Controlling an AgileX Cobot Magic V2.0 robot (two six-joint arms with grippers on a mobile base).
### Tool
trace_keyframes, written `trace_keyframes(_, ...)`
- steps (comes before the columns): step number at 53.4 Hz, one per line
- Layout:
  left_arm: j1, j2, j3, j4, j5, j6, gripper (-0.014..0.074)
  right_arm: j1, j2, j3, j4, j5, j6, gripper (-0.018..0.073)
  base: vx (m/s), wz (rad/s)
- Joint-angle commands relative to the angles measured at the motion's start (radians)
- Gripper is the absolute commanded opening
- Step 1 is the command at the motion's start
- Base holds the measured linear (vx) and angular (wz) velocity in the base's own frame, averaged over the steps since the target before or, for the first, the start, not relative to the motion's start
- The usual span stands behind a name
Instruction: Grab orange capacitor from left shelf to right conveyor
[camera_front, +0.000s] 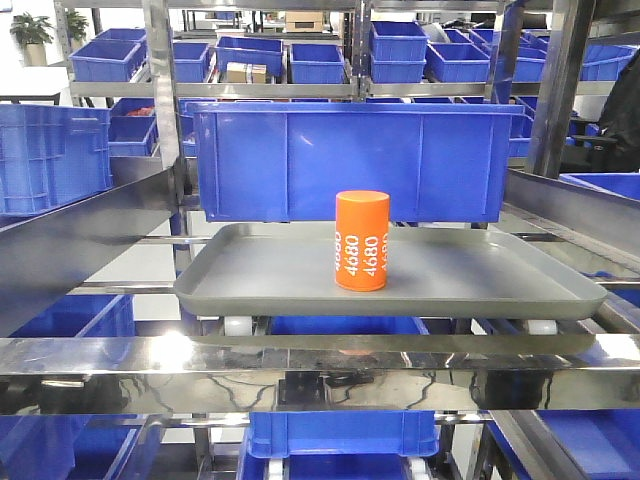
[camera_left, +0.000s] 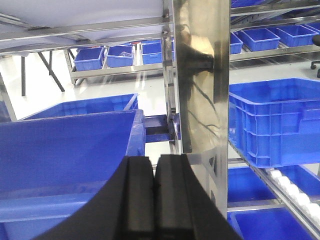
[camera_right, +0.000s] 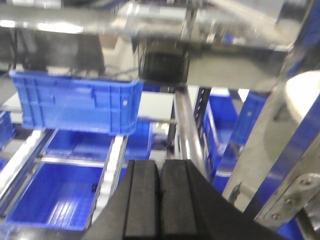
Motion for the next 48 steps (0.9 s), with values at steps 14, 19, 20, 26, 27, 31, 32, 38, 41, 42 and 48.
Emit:
trace_keyframes(14, 0.003, -0.012, 0.032, -0.004, -0.082, -0.002, -0.0006, 0.000, 0.039, -0.066, 0.097, -0.053, -0.092, 0.0590, 0.00, 0.00)
trace_keyframes(19, 0.003, -0.012, 0.032, -0.004, -0.082, -0.002, -0.0006, 0.000, 0.085, -0.132, 0.123, -0.008, -0.120, 0.0671, 0.00, 0.00)
trace_keyframes(20, 0.003, -0.012, 0.032, -0.004, -0.082, -0.002, -0.0006, 0.000, 0.093, -0.145, 0.132, -0.001, -0.128, 0.0684, 0.00, 0.00)
trace_keyframes(26, 0.003, -0.012, 0.032, -0.004, -0.082, -0.002, -0.0006, 0.000, 0.165, -0.238, 0.223, 0.032, -0.208, 0.0704, 0.00, 0.00)
trace_keyframes(27, 0.003, -0.012, 0.032, -0.004, -0.082, -0.002, -0.0006, 0.000, 0.175, -0.249, 0.238, 0.033, -0.221, 0.0704, 0.00, 0.00)
trace_keyframes(31, 0.003, -0.012, 0.032, -0.004, -0.082, -0.002, -0.0006, 0.000, 0.228, -0.301, 0.314, 0.033, -0.288, 0.0697, 0.00, 0.00)
trace_keyframes(32, 0.003, -0.012, 0.032, -0.004, -0.082, -0.002, -0.0006, 0.000, 0.245, -0.316, 0.336, 0.032, -0.306, 0.0694, 0.00, 0.00)
trace_keyframes(38, 0.003, -0.012, 0.032, -0.004, -0.082, -0.002, -0.0006, 0.000, 0.450, -0.488, 0.608, 0.001, -0.538, 0.0666, 0.00, 0.00)
trace_keyframes(41, 0.003, -0.012, 0.032, -0.004, -0.082, -0.002, -0.0006, 0.000, 0.505, -0.527, 0.684, 0.002, -0.594, 0.0666, 0.00, 0.00)
trace_keyframes(42, 0.003, -0.012, 0.032, -0.004, -0.082, -0.002, -0.0006, 0.000, 0.519, -0.541, 0.712, 0.003, -0.607, 0.0666, 0.00, 0.00)
trace_keyframes(48, 0.003, -0.012, 0.032, -0.004, -0.082, -0.002, -0.0006, 0.000, 0.613, -0.602, 0.827, 0.018, -0.689, 0.0666, 0.00, 0.00)
